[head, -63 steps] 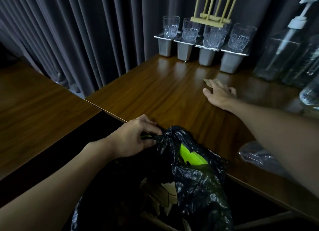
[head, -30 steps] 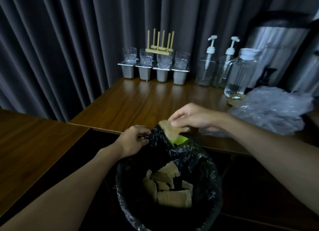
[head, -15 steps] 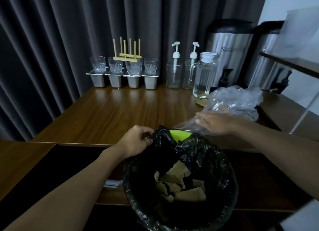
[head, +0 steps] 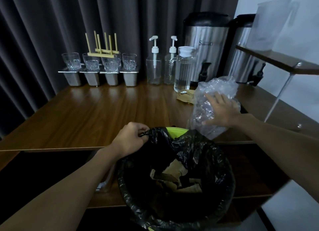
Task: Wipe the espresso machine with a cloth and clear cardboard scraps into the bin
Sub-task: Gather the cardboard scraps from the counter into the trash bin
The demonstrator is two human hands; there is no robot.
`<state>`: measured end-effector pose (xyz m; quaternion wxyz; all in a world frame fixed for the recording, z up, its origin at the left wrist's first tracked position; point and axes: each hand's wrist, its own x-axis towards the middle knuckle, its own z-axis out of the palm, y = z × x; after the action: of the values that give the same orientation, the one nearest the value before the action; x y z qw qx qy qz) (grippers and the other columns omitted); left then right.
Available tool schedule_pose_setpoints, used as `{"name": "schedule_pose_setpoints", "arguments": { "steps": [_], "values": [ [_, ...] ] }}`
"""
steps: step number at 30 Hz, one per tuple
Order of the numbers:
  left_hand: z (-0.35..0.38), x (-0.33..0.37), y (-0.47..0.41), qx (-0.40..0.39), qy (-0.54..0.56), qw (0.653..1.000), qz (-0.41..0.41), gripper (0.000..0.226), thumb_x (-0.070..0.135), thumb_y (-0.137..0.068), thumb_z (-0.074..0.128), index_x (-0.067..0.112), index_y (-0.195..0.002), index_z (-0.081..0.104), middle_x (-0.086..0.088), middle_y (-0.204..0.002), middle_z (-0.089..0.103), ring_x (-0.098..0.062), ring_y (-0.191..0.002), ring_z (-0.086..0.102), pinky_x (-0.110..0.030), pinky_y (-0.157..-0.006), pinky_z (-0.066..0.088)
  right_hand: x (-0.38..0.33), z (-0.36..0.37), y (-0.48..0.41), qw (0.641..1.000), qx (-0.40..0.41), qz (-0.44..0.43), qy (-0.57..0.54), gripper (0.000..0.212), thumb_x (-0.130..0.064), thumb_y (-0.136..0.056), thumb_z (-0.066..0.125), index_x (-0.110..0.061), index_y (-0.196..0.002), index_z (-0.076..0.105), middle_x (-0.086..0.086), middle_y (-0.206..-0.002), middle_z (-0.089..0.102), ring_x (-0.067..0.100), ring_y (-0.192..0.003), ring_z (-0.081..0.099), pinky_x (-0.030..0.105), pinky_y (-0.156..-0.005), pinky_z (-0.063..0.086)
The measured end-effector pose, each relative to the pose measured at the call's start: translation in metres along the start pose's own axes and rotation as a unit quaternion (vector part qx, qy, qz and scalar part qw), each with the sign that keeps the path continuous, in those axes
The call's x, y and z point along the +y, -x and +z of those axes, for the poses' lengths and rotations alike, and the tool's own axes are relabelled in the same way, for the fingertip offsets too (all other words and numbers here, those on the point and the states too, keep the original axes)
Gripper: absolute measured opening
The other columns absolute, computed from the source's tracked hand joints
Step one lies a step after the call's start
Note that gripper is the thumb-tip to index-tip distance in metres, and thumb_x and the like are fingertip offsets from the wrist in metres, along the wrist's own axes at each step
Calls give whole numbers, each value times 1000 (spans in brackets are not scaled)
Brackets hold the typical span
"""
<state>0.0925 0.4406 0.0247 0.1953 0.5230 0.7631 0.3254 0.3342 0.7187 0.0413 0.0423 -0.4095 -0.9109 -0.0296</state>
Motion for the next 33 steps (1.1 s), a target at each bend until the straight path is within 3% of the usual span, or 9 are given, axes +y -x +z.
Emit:
{"name": "schedule_pose_setpoints", "arguments": {
  "steps": [5, 9, 12, 15, 18, 25, 27, 30, 33],
  "values": [
    [8, 3, -6, -1, -9, 1000, -17, 20, 19, -91, 68, 30, -108, 68, 10, -116, 67, -8, -115, 60, -37, -99, 52, 3, 8, -10, 988, -3, 31, -152, 136, -50, -68, 83, -34, -147, -26, 8, -160, -24, 36, -142, 30, 57, -113, 27],
    [15, 11, -9, -3, -5, 1000, -24, 22, 18, -92, 68, 33, -108, 68, 17, -108, 68, -2, -108, 62, -31, -96, 52, 14, 15, -27, 989, 25, 31, -141, 137, -65, -66, 76, -25, -149, -24, 13, -162, 13, 38, -146, 15, 60, -115, 14],
    [20, 15, -10, 7, -8, 1000, -29, 20, 18, -91, 68, 35, -102, 67, 18, -104, 70, 1, -103, 63, -26, -92, 52, 28, 24, -43, 999, 34, 11, -25, 123, -84, -61, 59, -17, -152, 14, 13, -156, 29, 38, -143, 16, 61, -113, 9],
    [24, 18, -8, 17, -11, 999, -34, 19, 16, -91, 69, 32, -101, 68, 20, -101, 69, 7, -101, 62, -14, -86, 48, 38, 35, -58, 999, -1, -39, 32, 93, -92, -57, 49, -22, -117, 57, 11, -154, 21, 38, -142, 8, 68, -109, 11],
    [27, 24, -3, 28, -6, 999, -27, 19, 13, -90, 69, 33, -89, 70, 21, -90, 73, 7, -90, 66, -16, -77, 53, 43, 46, -63, 991, -77, -26, -103, 96, -83, -57, 64, -19, -126, 48, 7, -161, -5, 41, -146, 4, 68, -109, 22],
    [31, 31, 4, 40, -6, 999, -28, 17, 11, -91, 67, 27, -87, 73, 20, -88, 73, 7, -87, 66, -16, -71, 50, 32, 44, -54, 966, -45, 25, -253, 118, -47, -66, 85, -30, -149, 3, 15, -150, 38, 39, -127, 48, 56, -100, 44],
    [32, 31, 6, 46, -8, 999, -26, 17, 13, -91, 68, 29, -87, 72, 24, -89, 72, 9, -89, 65, -18, -74, 51, 29, 44, -53, 963, -56, 48, -259, 99, -37, -72, 83, -17, -147, 21, 16, -138, 50, 36, -116, 56, 50, -96, 49],
    [34, 26, 10, 63, -15, 998, -22, 18, 16, -91, 69, 33, -87, 72, 27, -91, 72, 12, -96, 63, -23, -82, 53, 25, 42, -42, 980, -27, 73, -185, 32, -34, -74, 77, -16, -87, 55, 9, -104, 62, 27, -93, 57, 40, -83, 51],
    [33, 19, 15, 79, -29, 996, -18, 17, 18, -90, 69, 35, -92, 69, 25, -97, 71, 8, -102, 62, -19, -86, 51, 23, 35, -31, 988, 30, 60, -139, 28, -33, -71, 79, -21, -81, 55, 0, -119, 46, 27, -114, 43, 45, -96, 43]
  ]
}}
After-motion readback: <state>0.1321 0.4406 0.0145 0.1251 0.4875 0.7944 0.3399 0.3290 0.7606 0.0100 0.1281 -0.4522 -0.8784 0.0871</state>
